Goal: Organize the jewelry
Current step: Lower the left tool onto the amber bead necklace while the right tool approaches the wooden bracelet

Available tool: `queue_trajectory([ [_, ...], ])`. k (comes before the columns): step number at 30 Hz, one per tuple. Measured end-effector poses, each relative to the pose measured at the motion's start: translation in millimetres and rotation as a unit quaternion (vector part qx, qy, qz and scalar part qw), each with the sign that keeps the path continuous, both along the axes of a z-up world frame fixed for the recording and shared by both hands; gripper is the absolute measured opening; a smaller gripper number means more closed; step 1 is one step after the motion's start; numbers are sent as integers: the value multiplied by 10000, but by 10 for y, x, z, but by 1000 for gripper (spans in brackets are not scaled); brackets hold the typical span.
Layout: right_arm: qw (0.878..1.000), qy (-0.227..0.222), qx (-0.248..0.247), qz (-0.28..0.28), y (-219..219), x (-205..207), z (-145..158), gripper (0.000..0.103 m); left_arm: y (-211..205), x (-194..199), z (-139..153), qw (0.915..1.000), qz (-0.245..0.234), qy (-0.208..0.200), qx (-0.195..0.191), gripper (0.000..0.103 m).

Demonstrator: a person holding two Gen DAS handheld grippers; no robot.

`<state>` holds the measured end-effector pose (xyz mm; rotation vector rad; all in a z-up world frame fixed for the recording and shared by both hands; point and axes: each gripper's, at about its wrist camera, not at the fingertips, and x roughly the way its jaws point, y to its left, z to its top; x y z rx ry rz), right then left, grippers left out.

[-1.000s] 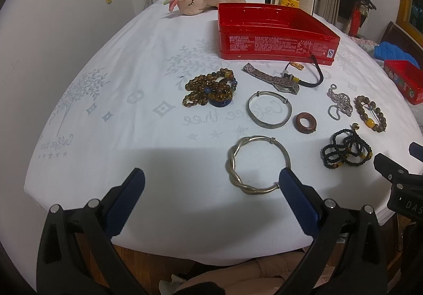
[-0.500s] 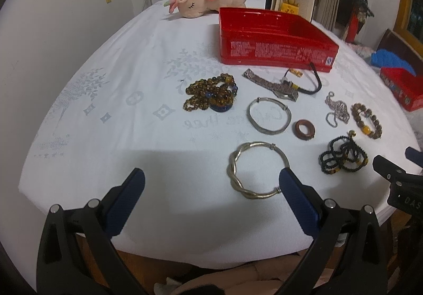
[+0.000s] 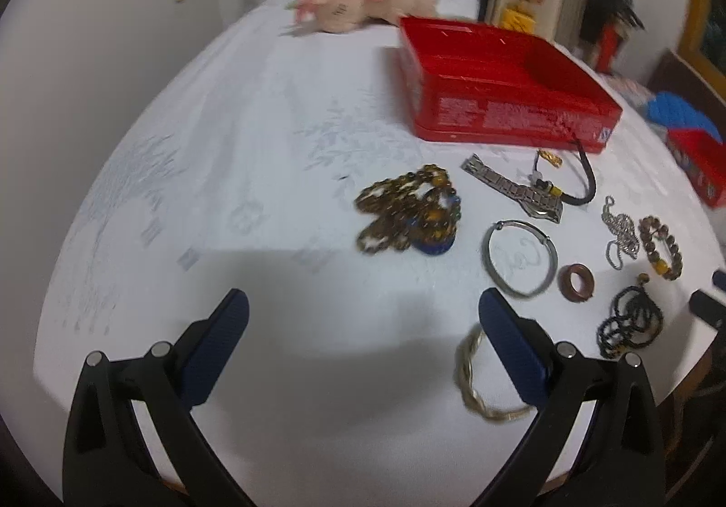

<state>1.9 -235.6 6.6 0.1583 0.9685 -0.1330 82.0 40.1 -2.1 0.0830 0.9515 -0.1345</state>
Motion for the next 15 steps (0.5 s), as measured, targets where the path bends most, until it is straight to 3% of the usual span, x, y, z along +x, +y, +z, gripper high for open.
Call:
queue_trajectory([
  [15, 9996, 234, -127, 118, -63, 471, -81, 100, -238, 883, -273, 9922, -585, 1095, -56, 100],
])
